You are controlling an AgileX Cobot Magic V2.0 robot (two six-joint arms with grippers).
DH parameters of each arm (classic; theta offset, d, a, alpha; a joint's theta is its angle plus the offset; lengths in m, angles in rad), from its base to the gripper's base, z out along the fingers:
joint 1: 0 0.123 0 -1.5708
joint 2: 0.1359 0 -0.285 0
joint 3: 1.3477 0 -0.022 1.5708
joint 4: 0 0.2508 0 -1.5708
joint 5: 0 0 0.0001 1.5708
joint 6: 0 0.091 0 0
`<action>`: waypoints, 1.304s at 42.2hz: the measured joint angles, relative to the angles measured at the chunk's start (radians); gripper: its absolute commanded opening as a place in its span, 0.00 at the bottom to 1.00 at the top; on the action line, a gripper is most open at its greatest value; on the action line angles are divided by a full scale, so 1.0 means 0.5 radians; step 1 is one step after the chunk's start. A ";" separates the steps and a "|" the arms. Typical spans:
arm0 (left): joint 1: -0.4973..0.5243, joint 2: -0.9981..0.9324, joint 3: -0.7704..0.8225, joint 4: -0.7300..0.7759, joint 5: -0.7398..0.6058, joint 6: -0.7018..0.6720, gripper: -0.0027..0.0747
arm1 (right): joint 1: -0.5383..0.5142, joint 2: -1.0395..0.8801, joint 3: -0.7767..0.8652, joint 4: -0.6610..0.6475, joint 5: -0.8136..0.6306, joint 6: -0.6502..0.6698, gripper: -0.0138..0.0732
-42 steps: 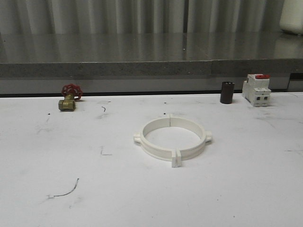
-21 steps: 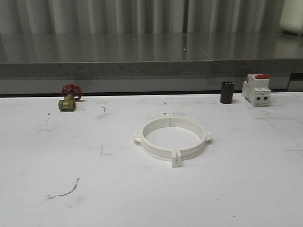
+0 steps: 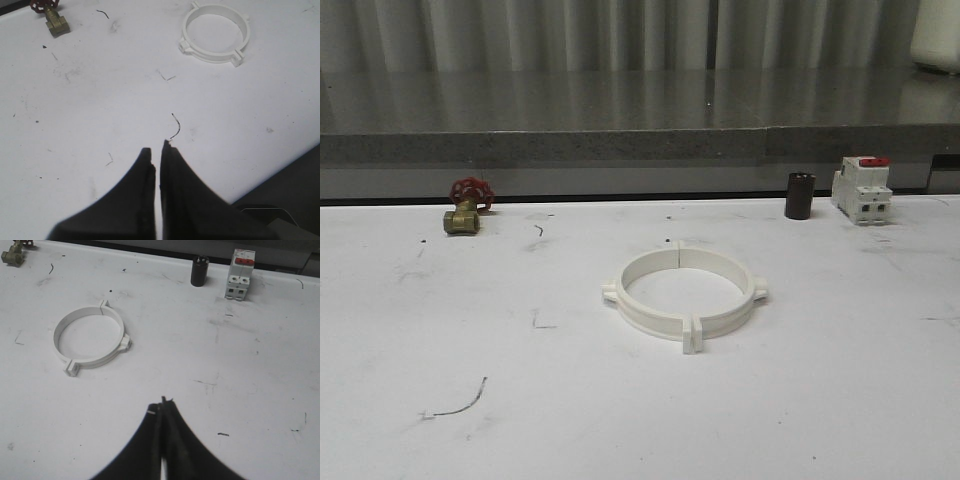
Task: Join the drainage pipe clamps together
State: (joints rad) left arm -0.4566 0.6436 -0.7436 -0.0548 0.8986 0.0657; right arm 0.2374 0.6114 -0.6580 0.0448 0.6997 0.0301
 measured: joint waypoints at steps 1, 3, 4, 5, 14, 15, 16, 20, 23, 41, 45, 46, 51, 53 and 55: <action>0.000 0.000 0.000 0.000 0.000 0.000 0.01 | 0.000 0.000 0.000 0.000 0.000 0.000 0.08; 0.000 0.000 0.000 0.000 0.000 0.000 0.01 | 0.000 0.000 0.000 0.000 0.000 0.000 0.08; 0.000 0.000 0.000 0.000 0.000 0.000 0.01 | 0.000 0.000 0.000 0.000 0.000 0.000 0.08; 0.000 0.000 0.000 0.000 0.000 0.000 0.01 | 0.000 0.000 0.000 0.000 0.000 0.000 0.08; 0.002 -0.077 0.060 0.089 -0.076 0.000 0.01 | 0.000 0.000 0.000 0.000 0.001 0.000 0.08; 0.024 -0.115 0.086 0.126 -0.116 0.000 0.01 | 0.000 0.000 0.000 0.000 0.001 0.000 0.08; 0.047 -0.136 0.116 0.153 -0.150 0.000 0.01 | 0.000 0.000 0.000 0.000 0.001 0.000 0.08; 0.213 -0.358 0.313 0.263 -0.364 0.000 0.01 | 0.000 0.000 0.000 0.000 0.005 0.000 0.08; 0.348 -0.524 0.498 0.286 -0.559 0.000 0.01 | 0.000 0.000 0.000 0.000 0.005 0.000 0.08; 0.818 -1.285 1.496 0.110 -1.457 0.000 0.01 | 0.000 0.000 0.000 0.000 0.015 0.000 0.08; 0.862 -1.300 1.496 0.070 -1.567 0.000 0.01 | 0.000 0.000 0.000 0.000 0.015 0.000 0.08; 0.863 -1.300 1.496 0.065 -1.566 0.000 0.01 | 0.000 0.000 0.000 0.000 0.015 0.000 0.08; 0.875 -1.300 1.496 0.057 -1.571 0.000 0.01 | 0.000 0.000 0.000 0.000 0.018 0.000 0.08; 0.875 -1.300 1.496 0.055 -1.571 0.000 0.01 | 0.000 0.000 0.000 0.000 0.018 0.000 0.08; 0.875 -1.300 1.496 0.052 -1.571 0.000 0.01 | 0.000 0.000 0.000 0.000 0.018 0.000 0.08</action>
State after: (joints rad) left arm -0.0189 -0.0062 0.0045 -0.0289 0.1132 0.0657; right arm 0.2374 0.6114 -0.6580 0.0448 0.7088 0.0301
